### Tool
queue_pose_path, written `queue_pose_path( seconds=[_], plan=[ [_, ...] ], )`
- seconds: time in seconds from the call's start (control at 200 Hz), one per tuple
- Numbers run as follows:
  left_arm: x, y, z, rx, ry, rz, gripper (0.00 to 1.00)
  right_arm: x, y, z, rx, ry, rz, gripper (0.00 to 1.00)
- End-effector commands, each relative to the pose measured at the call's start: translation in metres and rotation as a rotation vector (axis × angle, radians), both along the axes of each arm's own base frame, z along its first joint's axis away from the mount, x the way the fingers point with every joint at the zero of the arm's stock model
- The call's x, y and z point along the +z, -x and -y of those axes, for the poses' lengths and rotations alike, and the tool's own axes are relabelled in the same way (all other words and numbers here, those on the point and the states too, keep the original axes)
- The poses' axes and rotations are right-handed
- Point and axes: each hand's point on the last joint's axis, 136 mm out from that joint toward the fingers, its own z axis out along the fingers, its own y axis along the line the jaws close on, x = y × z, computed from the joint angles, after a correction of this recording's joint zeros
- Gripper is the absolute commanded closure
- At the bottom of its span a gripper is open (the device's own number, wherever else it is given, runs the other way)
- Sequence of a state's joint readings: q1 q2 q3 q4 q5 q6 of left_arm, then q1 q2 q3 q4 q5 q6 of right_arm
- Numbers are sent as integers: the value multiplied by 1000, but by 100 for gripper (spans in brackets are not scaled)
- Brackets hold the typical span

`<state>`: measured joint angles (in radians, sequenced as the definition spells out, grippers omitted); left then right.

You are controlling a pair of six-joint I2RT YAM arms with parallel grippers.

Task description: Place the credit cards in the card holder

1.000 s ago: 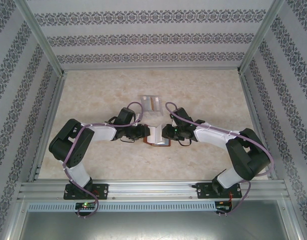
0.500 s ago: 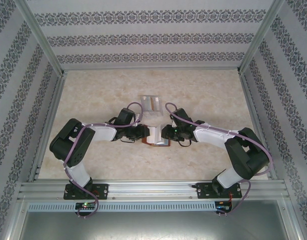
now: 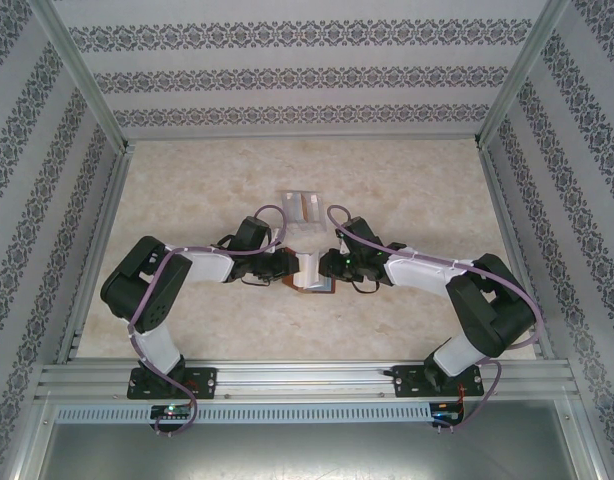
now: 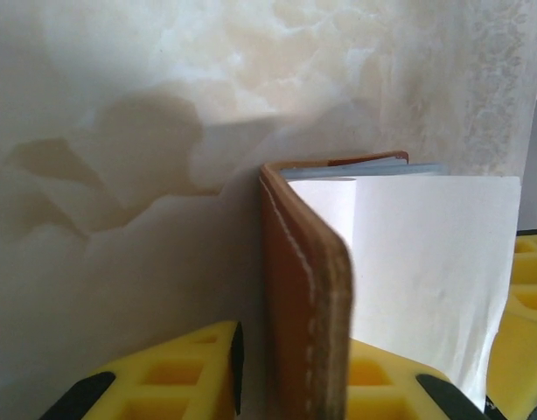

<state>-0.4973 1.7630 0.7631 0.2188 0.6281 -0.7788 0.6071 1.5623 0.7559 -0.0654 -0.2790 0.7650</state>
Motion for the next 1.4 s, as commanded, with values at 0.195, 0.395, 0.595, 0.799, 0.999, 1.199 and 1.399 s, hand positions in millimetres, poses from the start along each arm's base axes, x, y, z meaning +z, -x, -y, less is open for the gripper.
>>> queue_pose_path(
  seconds=[0.195,0.395,0.595,0.799,0.999,1.199,1.399],
  plan=[
    [-3,2,4,-4,31,-6,78,10,3,-22,29,-133,1,65],
    [-1,2,8,-14,65,-8,78,18,-1,-35,19,-224,-1,64],
    [2,0,11,-12,90,-8,78,26,-3,-42,16,-266,23,65],
    [2,-2,7,3,103,-10,66,24,-3,-58,30,-310,20,71],
    [4,-1,-4,22,105,-1,46,18,2,-78,70,-325,11,71],
    [0,1,-24,59,89,-6,39,11,1,-79,75,-306,11,70],
    [-4,3,-31,51,55,-2,39,7,1,-81,78,-295,10,70]
  ],
)
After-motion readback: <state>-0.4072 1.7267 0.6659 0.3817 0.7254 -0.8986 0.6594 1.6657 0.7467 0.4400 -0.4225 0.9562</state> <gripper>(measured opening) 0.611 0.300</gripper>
